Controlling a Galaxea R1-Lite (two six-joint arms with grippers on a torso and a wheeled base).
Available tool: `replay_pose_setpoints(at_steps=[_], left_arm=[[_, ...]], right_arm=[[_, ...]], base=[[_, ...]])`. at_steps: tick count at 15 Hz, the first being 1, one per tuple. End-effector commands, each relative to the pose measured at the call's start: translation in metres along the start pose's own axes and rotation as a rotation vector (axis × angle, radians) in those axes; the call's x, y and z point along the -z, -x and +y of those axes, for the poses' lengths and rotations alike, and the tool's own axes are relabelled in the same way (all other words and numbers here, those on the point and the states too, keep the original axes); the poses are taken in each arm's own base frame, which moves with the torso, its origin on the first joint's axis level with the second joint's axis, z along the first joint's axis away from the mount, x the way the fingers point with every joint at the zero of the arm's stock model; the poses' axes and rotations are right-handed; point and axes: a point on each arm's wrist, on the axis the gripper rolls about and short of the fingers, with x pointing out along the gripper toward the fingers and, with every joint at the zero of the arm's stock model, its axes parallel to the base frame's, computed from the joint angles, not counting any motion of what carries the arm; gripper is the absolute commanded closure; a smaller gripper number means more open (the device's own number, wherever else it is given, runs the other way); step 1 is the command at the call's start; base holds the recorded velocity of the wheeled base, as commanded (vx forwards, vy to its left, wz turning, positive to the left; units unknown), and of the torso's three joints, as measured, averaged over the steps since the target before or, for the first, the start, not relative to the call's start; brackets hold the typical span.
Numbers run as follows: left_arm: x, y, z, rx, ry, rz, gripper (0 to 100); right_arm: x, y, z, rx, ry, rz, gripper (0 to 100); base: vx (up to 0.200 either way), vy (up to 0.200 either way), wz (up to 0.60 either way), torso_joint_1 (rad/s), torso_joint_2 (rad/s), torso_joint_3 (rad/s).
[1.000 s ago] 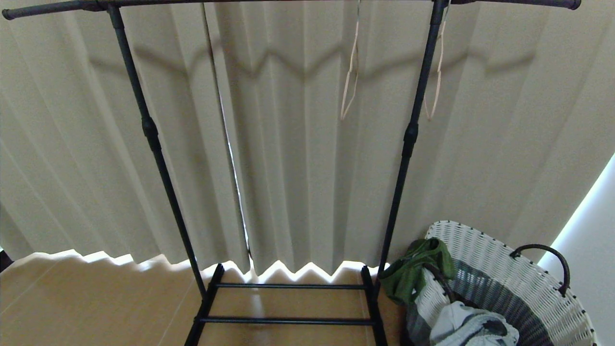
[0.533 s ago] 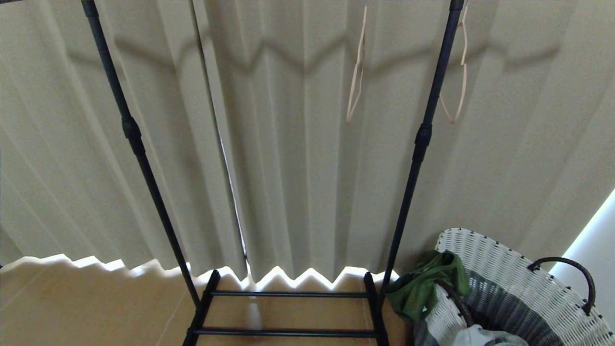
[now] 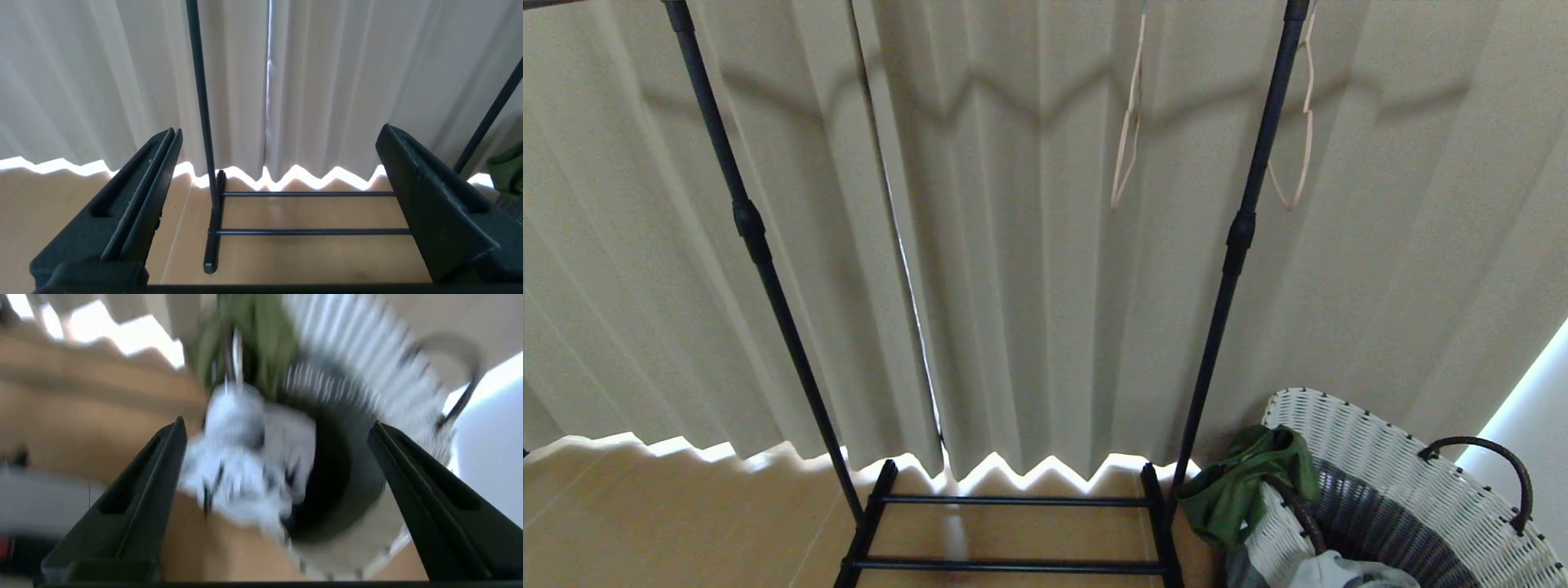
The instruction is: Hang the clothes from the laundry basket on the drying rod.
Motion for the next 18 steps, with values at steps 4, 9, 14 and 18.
replay_pose_setpoints(at_steps=[4, 9, 14, 18], left_arm=[[0.0, 0.0, 0.0, 0.0, 0.001, 0.0, 0], [0.0, 0.0, 0.0, -0.002, 0.004, -0.002, 0], [0.0, 0.0, 0.0, -0.004, 0.007, -0.002, 0], [0.0, 0.0, 0.0, -0.004, 0.006, -0.002, 0]], right_arm=[[-0.024, -0.071, -0.005, 0.001, 0.059, 0.506, 0], [-0.022, -0.131, -0.008, 0.023, 0.107, 0.643, 0], [-0.016, -0.151, -0.012, 0.054, 0.098, 0.691, 0], [-0.01, -0.161, -0.021, 0.093, 0.067, 0.717, 0]], base=[[0.0, 0.0, 0.0, 0.0, 0.0, 0.0], [0.0, 0.0, 0.0, 0.0, 0.0, 0.0], [0.0, 0.0, 0.0, 0.0, 0.0, 0.0], [0.0, 0.0, 0.0, 0.0, 0.0, 0.0]])
